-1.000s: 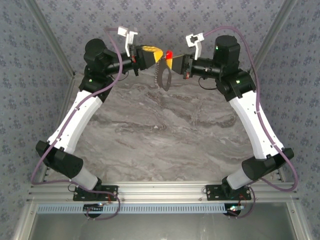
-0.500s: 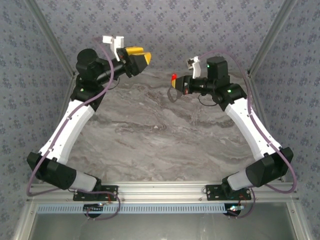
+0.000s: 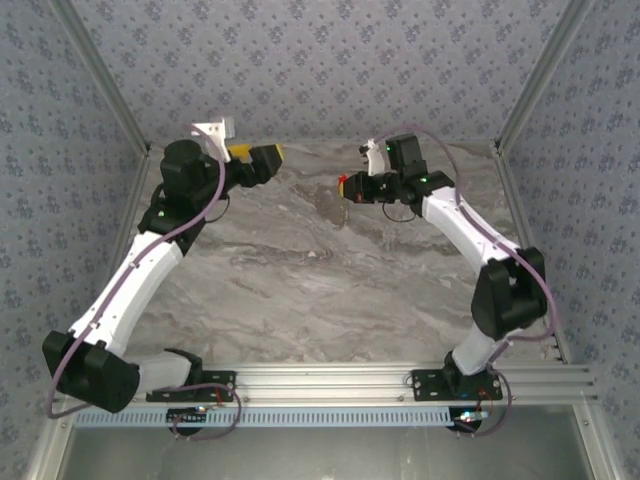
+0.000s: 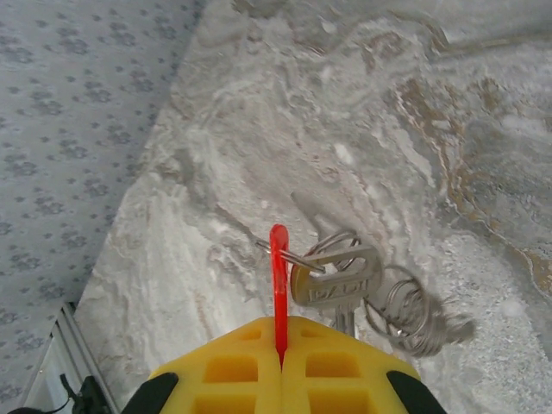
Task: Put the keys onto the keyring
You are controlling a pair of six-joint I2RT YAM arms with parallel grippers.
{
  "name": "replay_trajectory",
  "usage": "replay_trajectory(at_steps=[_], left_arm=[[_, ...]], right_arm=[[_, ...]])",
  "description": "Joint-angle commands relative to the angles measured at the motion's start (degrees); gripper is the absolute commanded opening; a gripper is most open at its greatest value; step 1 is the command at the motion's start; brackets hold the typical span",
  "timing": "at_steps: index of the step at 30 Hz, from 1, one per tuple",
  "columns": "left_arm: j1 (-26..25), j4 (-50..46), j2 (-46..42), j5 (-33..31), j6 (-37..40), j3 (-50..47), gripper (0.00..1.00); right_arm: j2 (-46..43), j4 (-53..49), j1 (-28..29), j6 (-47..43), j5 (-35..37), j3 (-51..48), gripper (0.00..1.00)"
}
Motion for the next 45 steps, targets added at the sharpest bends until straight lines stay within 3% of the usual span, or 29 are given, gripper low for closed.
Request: replay_trajectory(at_steps=[1, 10, 26, 37, 39, 41, 43, 44, 45], left_arm=[[0.5, -1.3, -3.5, -4.7, 0.4, -2.1, 0.98], [0.9, -2.6, -5.9, -6.6, 0.4, -6.0, 0.98], [0.9, -4.9, -9.0, -7.6, 0.1, -11.0, 0.98], [0.9, -4.4, -10.8, -8.6, -0.5, -16.1, 0.98], [0.9, -4.4, -10.7, -8.9, -0.3, -16.5, 0.98], [0.9, -4.3, -10.6, -9.3, -0.1, -16.7, 0.98], [0.9, -4.2, -10.6, -9.8, 0.3, -16.9, 0.98], [0.9, -4.0, -10.5, -10.1, 0.5, -16.9, 0.98], [0.9, -4.0, -10.4, -10.4, 0.7, -16.9, 0.98]], right_arm=[[4.1, 3.3, -0.6, -0.8, 0.2, 4.5, 0.00], [10.3, 6.5, 0.5, 1.2, 0.8, 5.3, 0.00], [0.7, 18.2, 7.4, 8.6, 3.8, -22.1, 0.00], [-7.9, 17.8, 8.0, 9.7, 4.7, -33.5, 0.00], [-9.3, 17.3, 8.1, 9.9, 4.5, -34.8, 0.11], [-10.9, 16.4, 8.1, 9.9, 3.9, -36.2, 0.31], [-13.4, 14.8, 8.1, 10.0, 3.3, -37.4, 0.57], [-15.0, 13.9, 8.0, 10.1, 3.5, -38.0, 0.82], [-16.9, 13.1, 7.7, 10.2, 4.0, -38.7, 0.98]])
